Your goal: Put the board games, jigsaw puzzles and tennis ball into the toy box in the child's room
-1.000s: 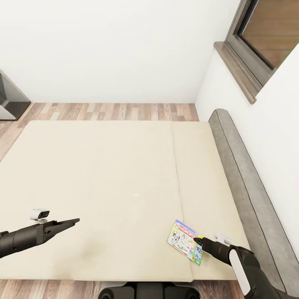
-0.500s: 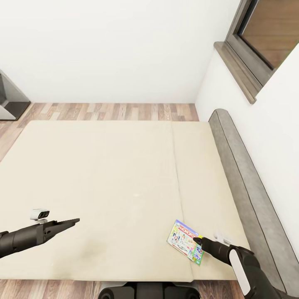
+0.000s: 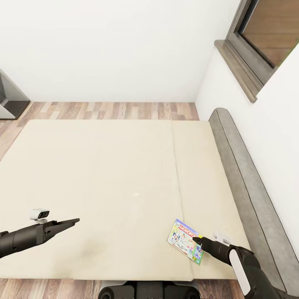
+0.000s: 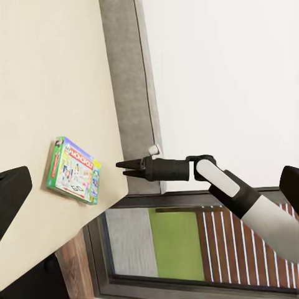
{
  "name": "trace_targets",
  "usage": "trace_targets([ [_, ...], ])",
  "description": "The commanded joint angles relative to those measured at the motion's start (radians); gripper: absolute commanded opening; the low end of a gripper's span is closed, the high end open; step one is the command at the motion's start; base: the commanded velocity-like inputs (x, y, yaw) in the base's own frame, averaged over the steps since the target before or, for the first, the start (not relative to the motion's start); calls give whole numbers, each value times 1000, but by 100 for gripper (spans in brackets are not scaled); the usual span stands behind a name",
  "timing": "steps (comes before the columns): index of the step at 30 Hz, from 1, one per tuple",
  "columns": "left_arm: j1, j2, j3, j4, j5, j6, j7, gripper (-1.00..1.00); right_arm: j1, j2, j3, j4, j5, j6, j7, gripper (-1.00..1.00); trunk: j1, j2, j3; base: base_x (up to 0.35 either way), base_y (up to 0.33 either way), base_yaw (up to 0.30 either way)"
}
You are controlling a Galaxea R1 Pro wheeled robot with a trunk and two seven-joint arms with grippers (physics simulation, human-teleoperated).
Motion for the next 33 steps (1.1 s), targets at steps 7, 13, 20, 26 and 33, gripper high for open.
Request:
trace_targets([
  [7, 0, 0, 0, 0, -1, 11, -4, 100, 0, 0, -3, -1, 3, 5, 5, 100, 0, -2, -11, 0, 0, 0],
  [13, -1, 0, 0, 0, -1, 11, -4, 100, 0, 0, -4, -1, 3, 4, 4, 100, 0, -2, -20, 0, 0, 0],
  [20, 0, 0, 0, 0, -1, 11, -4, 100, 0, 1, -5, 1, 2, 4, 5, 100, 0, -2, -31, 0, 0, 0],
  [26, -1, 0, 0, 0, -1, 11, -4, 100, -10, 1, -3, 1, 1, 2, 3, 100, 0, -2, -40, 0, 0, 0],
  [33, 0, 0, 0, 0, -1, 11, -4, 100, -62, -1, -2, 12, 1, 5, -4, 100, 0, -2, -48, 0, 0, 0],
])
